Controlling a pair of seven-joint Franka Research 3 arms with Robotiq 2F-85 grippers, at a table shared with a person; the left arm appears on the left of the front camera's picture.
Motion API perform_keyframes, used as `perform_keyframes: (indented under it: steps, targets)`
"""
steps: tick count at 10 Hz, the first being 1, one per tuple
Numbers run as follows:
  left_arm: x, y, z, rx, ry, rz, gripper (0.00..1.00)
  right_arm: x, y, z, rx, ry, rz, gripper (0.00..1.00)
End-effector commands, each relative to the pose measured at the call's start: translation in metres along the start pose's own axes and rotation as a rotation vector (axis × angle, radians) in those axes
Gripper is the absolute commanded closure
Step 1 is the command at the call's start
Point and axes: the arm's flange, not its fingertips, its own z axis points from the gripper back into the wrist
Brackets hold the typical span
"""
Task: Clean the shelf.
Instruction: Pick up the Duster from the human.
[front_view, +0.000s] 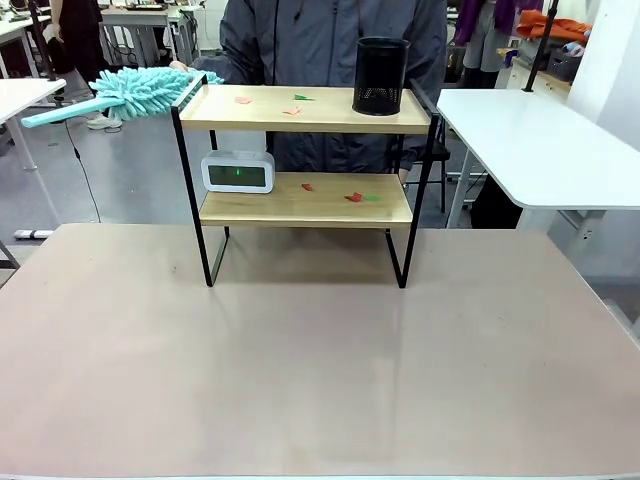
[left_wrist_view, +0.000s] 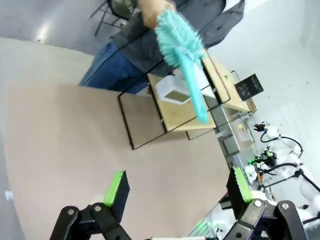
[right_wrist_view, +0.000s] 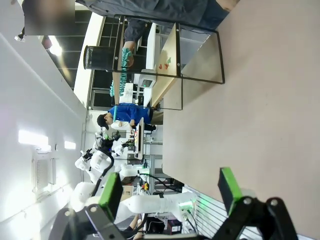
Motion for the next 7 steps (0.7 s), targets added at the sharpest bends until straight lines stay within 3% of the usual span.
perform_keyframes:
  steps: [1,3,4,5,7]
  targets:
    - [0.057,0.013,-0.008,-0.093,0.051,0.041,0.0,0.003,0.001,0.0,0.024,-0.012,0.032,0.0]
    - [0.086,0.007,-0.05,-0.121,0.077,0.064,0.0,0.003,0.001,0.0,0.024,-0.012,0.032,0.0]
    - [0.093,0.007,-0.069,-0.093,0.15,0.172,0.0,0.003,0.001,0.0,0.024,-0.012,0.032,0.0]
    - [0.076,0.005,-0.048,-0.091,0.062,0.027,0.0,0.003,0.001,0.0,0.024,-0.012,0.032,0.0]
    - [0.076,0.005,-0.048,-0.091,0.062,0.027,0.0,0.003,0.001,0.0,0.024,-0.012,0.032,0.0]
